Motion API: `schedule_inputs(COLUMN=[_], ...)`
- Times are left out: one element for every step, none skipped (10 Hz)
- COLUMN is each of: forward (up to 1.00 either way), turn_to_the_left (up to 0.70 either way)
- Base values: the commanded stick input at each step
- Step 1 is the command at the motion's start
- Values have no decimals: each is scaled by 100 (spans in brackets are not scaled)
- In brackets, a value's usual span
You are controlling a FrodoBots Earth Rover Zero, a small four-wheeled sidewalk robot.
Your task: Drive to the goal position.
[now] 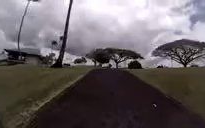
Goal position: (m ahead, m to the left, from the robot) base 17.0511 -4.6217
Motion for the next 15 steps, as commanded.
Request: schedule_inputs(forward=[70, 70, 70, 70, 70, 70, 70, 70, 70, 70, 70, 70, 70, 70, 70], turn_to_the_left=[0, -8, -26, -22, 1, 1, 1, 1, -5, -15, -19, -12, -1, -11, -27])
